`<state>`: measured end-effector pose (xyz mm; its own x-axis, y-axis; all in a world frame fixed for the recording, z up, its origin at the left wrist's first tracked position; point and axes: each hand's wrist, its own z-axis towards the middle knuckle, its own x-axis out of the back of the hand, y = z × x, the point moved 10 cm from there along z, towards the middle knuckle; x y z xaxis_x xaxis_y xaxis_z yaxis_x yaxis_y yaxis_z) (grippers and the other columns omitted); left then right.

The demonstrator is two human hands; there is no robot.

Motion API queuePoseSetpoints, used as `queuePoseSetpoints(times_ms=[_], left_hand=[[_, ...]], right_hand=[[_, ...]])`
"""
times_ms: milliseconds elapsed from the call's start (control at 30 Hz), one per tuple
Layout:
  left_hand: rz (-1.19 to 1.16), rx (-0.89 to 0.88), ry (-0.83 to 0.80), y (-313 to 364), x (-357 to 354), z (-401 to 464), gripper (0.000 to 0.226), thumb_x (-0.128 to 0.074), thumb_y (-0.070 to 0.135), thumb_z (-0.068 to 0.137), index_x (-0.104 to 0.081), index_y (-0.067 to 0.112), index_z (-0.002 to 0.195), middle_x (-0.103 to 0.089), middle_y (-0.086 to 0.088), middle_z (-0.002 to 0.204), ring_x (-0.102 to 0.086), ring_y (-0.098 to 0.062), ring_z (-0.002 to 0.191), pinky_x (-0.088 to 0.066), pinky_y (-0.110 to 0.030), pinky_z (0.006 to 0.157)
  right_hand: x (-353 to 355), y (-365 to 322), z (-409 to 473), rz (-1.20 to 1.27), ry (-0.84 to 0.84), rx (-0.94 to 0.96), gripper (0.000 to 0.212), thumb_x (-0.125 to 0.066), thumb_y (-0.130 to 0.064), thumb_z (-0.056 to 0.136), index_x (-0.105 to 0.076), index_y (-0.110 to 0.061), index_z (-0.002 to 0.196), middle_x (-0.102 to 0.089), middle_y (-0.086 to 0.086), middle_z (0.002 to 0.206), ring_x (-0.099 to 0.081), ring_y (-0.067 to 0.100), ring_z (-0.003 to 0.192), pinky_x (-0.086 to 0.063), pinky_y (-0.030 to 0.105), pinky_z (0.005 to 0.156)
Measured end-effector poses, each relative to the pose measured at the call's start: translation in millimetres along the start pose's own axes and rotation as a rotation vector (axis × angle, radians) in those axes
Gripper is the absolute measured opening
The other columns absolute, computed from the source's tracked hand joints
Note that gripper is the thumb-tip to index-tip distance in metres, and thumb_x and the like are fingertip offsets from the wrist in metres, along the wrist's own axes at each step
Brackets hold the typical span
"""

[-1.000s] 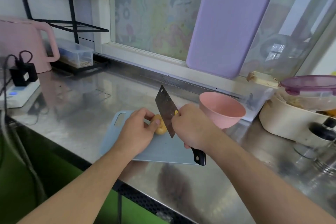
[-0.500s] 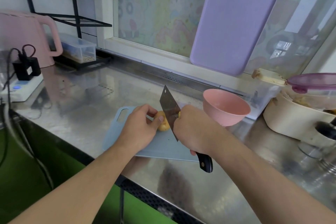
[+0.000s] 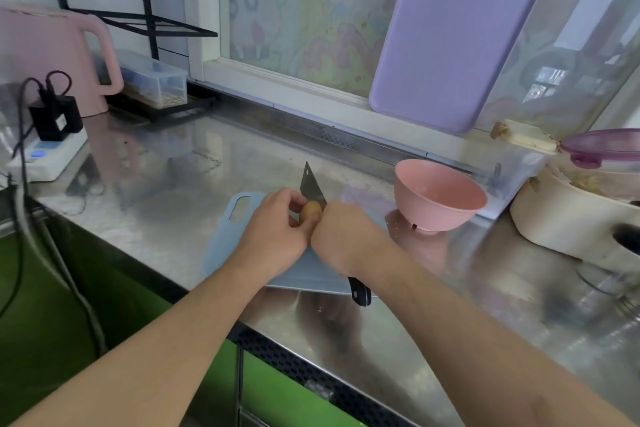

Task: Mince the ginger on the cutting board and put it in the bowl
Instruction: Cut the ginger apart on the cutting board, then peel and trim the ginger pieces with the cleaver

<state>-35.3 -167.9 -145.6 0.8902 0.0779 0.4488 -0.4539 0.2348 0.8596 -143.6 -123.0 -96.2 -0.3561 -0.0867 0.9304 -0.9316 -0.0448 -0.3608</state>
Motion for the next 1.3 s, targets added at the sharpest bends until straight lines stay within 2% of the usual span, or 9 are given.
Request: queuePoseSetpoints(times_ms=[267, 400, 567, 667, 767, 967, 1100, 1200, 1300], left_hand=[[0.031, 0.058, -0.03, 0.7, -3.1, -1.5, 0.016, -0.068, 0.044, 0.094, -0.06, 0.038, 0.107, -0.07, 0.014, 0.096, -0.065, -0.002, 0.085, -0.052, -0.028, 0.075], [0.045, 0.068, -0.034, -1.0, -4.8, -0.9, 0.013, -0.065, 0.045, 0.094, -0.062, 0.039, 0.105, -0.074, 0.013, 0.091, -0.065, -0.002, 0.082, -0.054, -0.029, 0.081], [0.033, 0.081, -0.032, -4.2, -5.7, -1.3, 0.024, -0.069, 0.048, 0.09, -0.059, 0.041, 0.11, -0.07, 0.018, 0.105, -0.065, 0.0, 0.088, -0.051, -0.027, 0.08], [0.03, 0.065, 0.005, -0.7, -1.4, -3.6, 0.038, -0.076, 0.044, 0.088, -0.056, 0.038, 0.12, -0.061, 0.02, 0.112, -0.062, 0.0, 0.09, -0.048, -0.022, 0.08], [0.055, 0.025, 0.037, 2.1, 3.2, -3.4, 0.031, -0.078, 0.041, 0.087, -0.059, 0.04, 0.111, -0.055, 0.019, 0.111, -0.058, 0.003, 0.093, -0.041, -0.013, 0.077], [0.045, 0.079, 0.056, -5.2, 3.1, -1.4, 0.036, -0.08, 0.047, 0.084, -0.057, 0.037, 0.11, -0.063, 0.02, 0.105, -0.06, 0.0, 0.1, -0.047, -0.027, 0.085], [0.081, 0.119, 0.124, -2.8, 9.7, -5.0, 0.035, -0.075, 0.057, 0.086, -0.058, 0.035, 0.107, -0.063, 0.015, 0.096, -0.06, -0.003, 0.091, -0.044, -0.024, 0.072], [0.305, 0.163, 0.187, -2.7, 25.6, -3.8, 0.036, -0.06, 0.065, 0.092, -0.061, 0.031, 0.104, -0.064, 0.009, 0.094, -0.061, -0.018, 0.094, -0.046, -0.033, 0.072], [0.629, 0.215, 0.159, -8.9, 39.2, 5.0, 0.056, -0.039, 0.07, 0.098, -0.068, 0.026, 0.117, -0.06, -0.007, 0.117, -0.057, -0.032, 0.112, -0.049, -0.042, 0.092]], right_hand=[[22.3, 38.7, -8.4, 0.211, 0.026, -0.073, 0.022, -0.043, -0.017, 0.102, -0.053, -0.011, 0.084, -0.055, 0.008, 0.067, -0.054, 0.022, 0.052, -0.046, 0.024, 0.051], [54.0, 59.6, -15.8, 0.414, 0.101, -0.053, 0.031, -0.047, -0.016, 0.099, -0.048, -0.011, 0.069, -0.054, 0.01, 0.048, -0.049, 0.022, 0.031, -0.038, 0.023, 0.042], [70.7, 102.0, -14.6, 0.618, 0.191, -0.083, 0.037, -0.048, -0.02, 0.1, -0.049, 0.0, 0.068, -0.049, 0.014, 0.05, -0.043, 0.025, 0.038, -0.036, 0.029, 0.047], [61.5, 120.8, -11.3, 0.522, 0.277, -0.105, 0.036, -0.047, -0.018, 0.101, -0.047, 0.0, 0.069, -0.049, 0.008, 0.046, -0.047, 0.025, 0.037, -0.04, 0.032, 0.046], [43.0, 128.6, -5.3, 0.428, 0.29, -0.099, 0.038, -0.047, -0.022, 0.102, -0.048, 0.0, 0.071, -0.052, 0.009, 0.051, -0.049, 0.025, 0.043, -0.043, 0.035, 0.051], [30.7, 129.1, -3.6, 0.356, 0.288, -0.107, 0.037, -0.048, -0.025, 0.098, -0.043, -0.013, 0.063, -0.05, 0.007, 0.059, -0.05, 0.028, 0.055, -0.054, 0.051, 0.057], [28.1, 132.0, -7.8, 0.372, 0.29, -0.127, 0.038, -0.047, -0.028, 0.096, -0.044, -0.012, 0.062, -0.052, 0.01, 0.06, -0.058, 0.043, 0.06, -0.055, 0.054, 0.059], [25.7, 132.2, -9.6, 0.389, 0.282, -0.139, 0.037, -0.048, -0.028, 0.096, -0.045, -0.013, 0.062, -0.054, 0.01, 0.061, -0.062, 0.048, 0.066, -0.056, 0.053, 0.063], [24.0, 131.8, -10.1, 0.399, 0.281, -0.146, 0.037, -0.049, -0.029, 0.097, -0.047, -0.013, 0.063, -0.055, 0.009, 0.063, -0.062, 0.046, 0.068, -0.058, 0.055, 0.066]])
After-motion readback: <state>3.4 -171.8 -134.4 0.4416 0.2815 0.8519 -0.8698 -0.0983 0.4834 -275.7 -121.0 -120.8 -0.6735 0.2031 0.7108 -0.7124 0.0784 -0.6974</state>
